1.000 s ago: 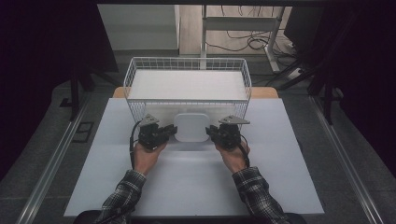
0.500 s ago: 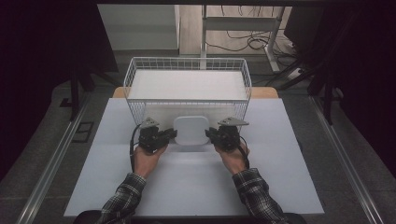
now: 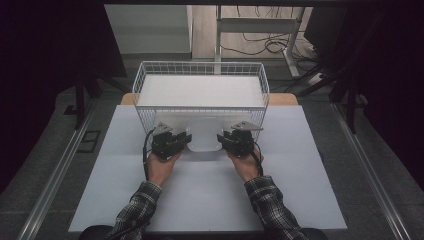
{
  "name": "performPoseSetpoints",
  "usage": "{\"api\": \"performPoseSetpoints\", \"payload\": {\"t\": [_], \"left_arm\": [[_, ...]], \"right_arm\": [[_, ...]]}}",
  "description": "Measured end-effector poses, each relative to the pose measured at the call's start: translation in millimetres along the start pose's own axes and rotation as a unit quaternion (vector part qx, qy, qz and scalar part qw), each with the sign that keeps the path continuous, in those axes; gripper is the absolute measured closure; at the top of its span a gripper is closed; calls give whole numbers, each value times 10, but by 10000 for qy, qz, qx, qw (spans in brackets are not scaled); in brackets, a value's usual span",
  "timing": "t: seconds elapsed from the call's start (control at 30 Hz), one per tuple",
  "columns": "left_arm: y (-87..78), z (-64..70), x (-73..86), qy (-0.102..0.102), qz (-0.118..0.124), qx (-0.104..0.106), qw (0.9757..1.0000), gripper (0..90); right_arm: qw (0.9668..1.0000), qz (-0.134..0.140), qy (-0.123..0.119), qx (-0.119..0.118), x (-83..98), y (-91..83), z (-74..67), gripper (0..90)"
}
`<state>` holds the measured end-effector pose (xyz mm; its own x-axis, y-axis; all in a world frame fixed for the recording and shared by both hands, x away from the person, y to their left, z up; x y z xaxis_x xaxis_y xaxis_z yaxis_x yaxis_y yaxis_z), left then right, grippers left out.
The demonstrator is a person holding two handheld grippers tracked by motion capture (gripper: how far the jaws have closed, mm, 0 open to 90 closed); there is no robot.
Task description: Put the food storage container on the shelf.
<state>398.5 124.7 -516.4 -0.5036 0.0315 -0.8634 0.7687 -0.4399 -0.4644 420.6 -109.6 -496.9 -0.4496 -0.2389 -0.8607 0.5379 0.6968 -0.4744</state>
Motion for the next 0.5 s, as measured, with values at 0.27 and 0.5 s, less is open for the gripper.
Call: {"api": "performPoseSetpoints", "payload": {"t": [0.27,0.5], "left_arm": [[76,-12,-72,168,45,-439,9989,595],[108,-68,-143,92,42,-504,9987,499]], "right_arm": [[9996,86,7,271,-54,72,46,599],[9998,128,31,142,-65,6,48,598]]}}
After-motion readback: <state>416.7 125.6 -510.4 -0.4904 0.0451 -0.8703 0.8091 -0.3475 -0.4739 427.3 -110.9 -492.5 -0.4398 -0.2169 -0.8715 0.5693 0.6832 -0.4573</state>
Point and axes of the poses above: each handheld gripper's, and its own axes: y roughly forward along the jaws, x roughly out of its underside, z roughly to its right, the point moved 3 cm from there along y, roughly forward along the jaws, and after that the axes turned 10 degrees about -x, right-handed, at the moved point
